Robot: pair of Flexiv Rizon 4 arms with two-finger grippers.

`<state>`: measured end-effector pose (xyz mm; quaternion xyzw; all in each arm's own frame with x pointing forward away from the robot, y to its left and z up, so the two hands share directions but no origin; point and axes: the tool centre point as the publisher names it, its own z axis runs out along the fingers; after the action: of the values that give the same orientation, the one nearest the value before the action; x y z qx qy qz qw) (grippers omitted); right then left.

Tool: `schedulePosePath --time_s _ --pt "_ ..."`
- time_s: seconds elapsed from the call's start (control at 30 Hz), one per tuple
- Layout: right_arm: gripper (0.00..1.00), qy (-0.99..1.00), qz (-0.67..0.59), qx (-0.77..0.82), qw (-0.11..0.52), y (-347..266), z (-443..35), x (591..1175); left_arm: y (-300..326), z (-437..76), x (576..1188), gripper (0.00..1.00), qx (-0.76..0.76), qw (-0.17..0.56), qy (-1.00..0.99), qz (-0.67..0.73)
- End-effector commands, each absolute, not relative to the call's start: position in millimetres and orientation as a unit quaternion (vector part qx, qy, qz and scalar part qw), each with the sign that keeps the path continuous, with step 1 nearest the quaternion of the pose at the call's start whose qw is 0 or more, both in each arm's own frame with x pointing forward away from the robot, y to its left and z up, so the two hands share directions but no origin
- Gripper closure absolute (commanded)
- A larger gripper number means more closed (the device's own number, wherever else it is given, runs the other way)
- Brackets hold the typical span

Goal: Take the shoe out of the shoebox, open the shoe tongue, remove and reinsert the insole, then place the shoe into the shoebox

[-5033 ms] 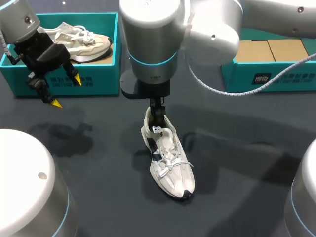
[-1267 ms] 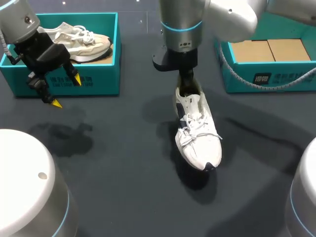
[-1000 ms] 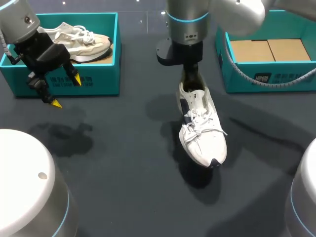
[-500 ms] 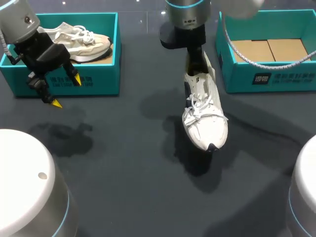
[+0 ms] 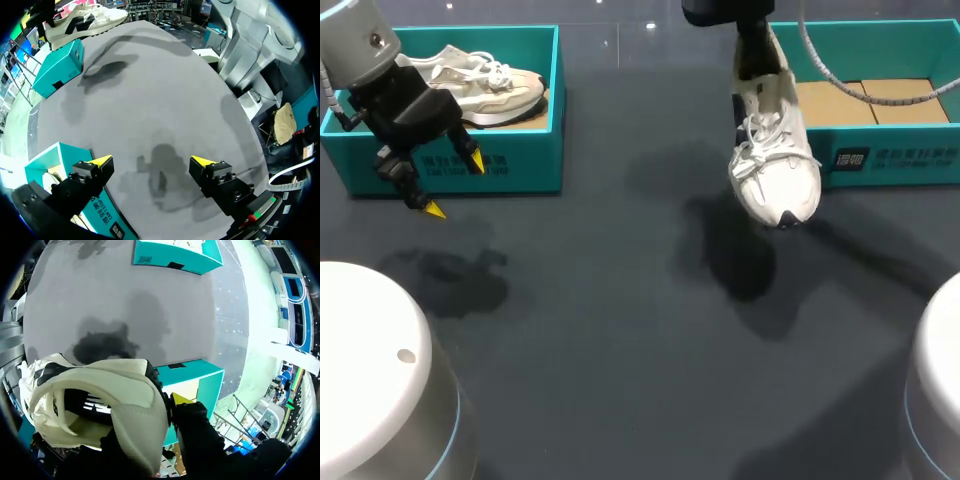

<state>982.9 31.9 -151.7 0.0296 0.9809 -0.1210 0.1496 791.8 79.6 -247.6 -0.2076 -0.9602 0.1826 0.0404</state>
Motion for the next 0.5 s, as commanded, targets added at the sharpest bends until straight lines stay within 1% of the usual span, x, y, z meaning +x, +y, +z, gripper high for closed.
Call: schedulePosePath --time_s 0.03,0.4,0.5 --pt "1.00 0.984 -0.100 0.025 0.147 23 -151 984 80 -248 791 0.00 -0.208 0.040 -0.960 0.181" --pt "1.00 0.984 -0.100 0.025 0.147 23 -151 984 80 -248 791 0.00 -0.208 0.040 -0.960 0.181" --pt "1.00 0.982 -0.109 0.033 0.151 -2 -144 994 80 -248 791 0.00 -0.208 0.040 -0.960 0.181"
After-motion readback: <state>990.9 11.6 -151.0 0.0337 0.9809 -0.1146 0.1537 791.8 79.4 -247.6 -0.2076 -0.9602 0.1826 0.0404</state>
